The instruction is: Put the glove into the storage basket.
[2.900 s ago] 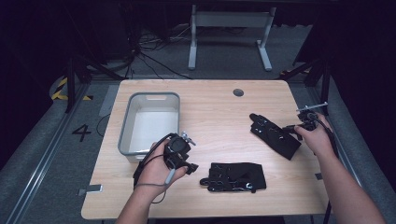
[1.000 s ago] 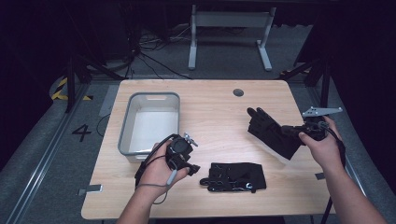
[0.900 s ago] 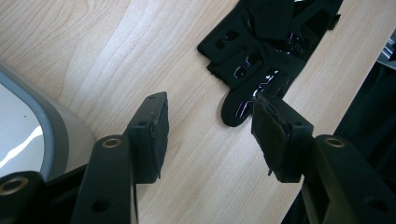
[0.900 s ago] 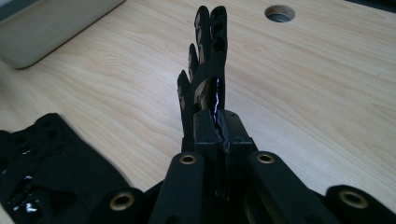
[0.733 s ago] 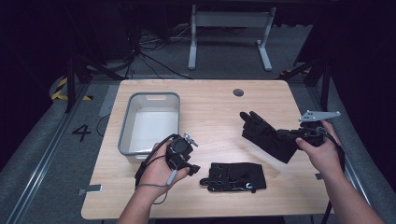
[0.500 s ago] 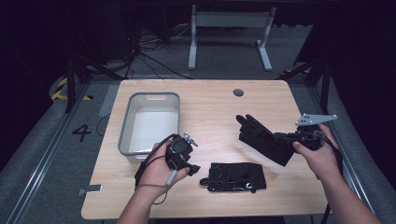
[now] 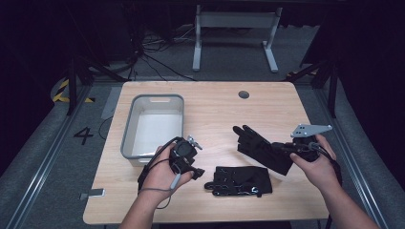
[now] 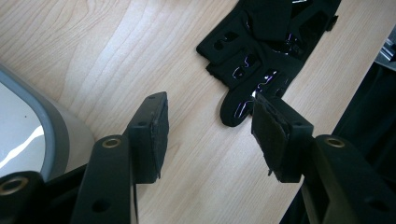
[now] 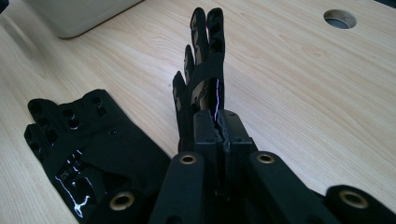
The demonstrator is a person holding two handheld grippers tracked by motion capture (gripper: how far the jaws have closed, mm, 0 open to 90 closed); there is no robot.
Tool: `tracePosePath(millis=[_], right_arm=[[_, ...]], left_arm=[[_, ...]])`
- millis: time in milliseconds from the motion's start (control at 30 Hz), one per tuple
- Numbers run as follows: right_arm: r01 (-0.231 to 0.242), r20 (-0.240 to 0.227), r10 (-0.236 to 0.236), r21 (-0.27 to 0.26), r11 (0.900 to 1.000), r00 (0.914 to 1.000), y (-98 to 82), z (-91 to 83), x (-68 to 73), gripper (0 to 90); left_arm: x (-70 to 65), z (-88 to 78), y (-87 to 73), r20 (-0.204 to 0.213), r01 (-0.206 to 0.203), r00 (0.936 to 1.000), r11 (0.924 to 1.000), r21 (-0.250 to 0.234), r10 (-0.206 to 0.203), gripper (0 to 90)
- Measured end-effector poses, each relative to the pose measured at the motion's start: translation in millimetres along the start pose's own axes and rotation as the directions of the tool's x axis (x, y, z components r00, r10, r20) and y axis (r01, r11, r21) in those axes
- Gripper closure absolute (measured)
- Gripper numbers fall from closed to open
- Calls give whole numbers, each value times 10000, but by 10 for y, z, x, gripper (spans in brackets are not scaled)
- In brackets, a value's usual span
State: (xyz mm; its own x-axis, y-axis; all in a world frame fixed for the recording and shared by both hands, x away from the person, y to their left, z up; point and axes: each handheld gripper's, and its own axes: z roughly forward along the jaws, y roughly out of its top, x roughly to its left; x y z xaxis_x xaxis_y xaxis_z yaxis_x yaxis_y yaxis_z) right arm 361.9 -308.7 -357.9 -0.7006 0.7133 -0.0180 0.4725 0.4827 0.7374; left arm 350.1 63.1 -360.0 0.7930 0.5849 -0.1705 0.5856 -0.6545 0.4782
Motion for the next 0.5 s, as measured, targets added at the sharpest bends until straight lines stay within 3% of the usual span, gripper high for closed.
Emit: tracePosePath(millis=[500], right_arm=[[338,-376,-331,196,9992,9987,-41,84,257,870]], left_arm=[[-3,-2,2,17,-25,10000,10000,15,25,473]])
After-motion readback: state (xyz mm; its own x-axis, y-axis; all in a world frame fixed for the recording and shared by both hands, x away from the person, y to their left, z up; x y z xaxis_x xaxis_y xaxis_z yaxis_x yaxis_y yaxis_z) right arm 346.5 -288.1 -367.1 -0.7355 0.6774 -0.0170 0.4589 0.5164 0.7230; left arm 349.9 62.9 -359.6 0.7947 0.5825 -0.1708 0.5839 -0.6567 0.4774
